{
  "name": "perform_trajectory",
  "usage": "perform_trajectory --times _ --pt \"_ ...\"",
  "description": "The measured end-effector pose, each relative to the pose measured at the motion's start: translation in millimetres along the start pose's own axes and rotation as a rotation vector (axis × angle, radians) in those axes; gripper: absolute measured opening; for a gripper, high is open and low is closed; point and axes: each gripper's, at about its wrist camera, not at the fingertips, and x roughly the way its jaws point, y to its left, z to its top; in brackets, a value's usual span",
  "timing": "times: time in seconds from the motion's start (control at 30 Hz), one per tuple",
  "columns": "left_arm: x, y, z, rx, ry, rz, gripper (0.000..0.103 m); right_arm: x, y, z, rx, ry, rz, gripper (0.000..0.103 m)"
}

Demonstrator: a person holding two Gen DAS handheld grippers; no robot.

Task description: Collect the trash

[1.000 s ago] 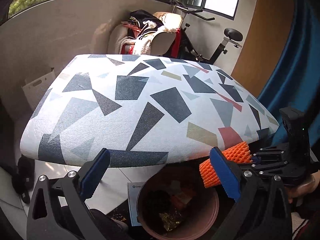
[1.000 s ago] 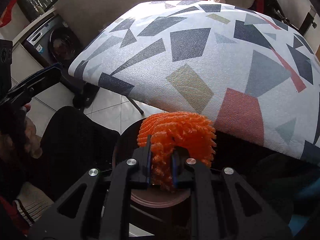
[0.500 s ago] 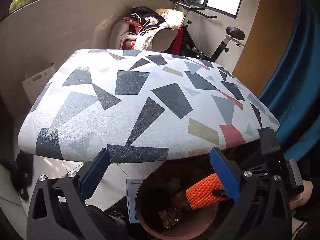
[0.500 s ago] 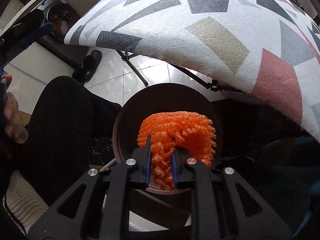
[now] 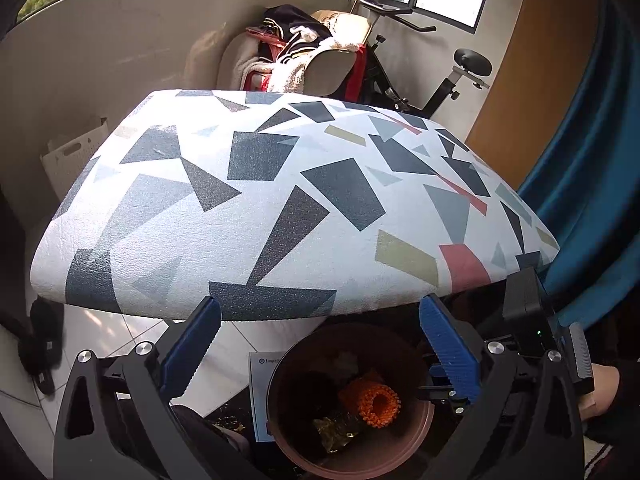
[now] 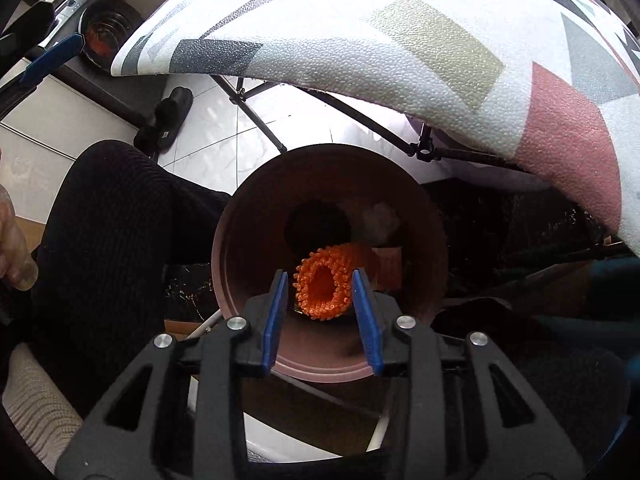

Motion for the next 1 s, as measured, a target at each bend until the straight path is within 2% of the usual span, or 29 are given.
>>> perform_trajectory --times 0.23,0.3,0.47,0.63,0.77,1.0 --pt "0 -1 0 0.006 -0.007 0.011 0.097 -7 0 2 0.007 -0.038 -0.058 0.088" --pt "-1 -1 0 0.005 -0.010 0.017 0.097 -10 0 3 0.008 -0.052 -0.070 0.094" --pt "-4 -2 2 0.016 -0.022 0.042 0.097 -19 -3 5 0.015 -0.095 -0.101 0.097" --pt "-16 -11 12 0.076 -0.061 0.092 0.097 -50 -3 13 -0.007 -0.202 -0.159 0.097" --pt "-34 -18 29 0.102 -0.121 0.099 0.097 -93 -1 25 -0.031 -0.330 -0.228 0.097" --pt "-76 -30 69 0.108 -0.293 0.158 0.097 -193 0 44 -0.010 -0.620 -0.308 0.097"
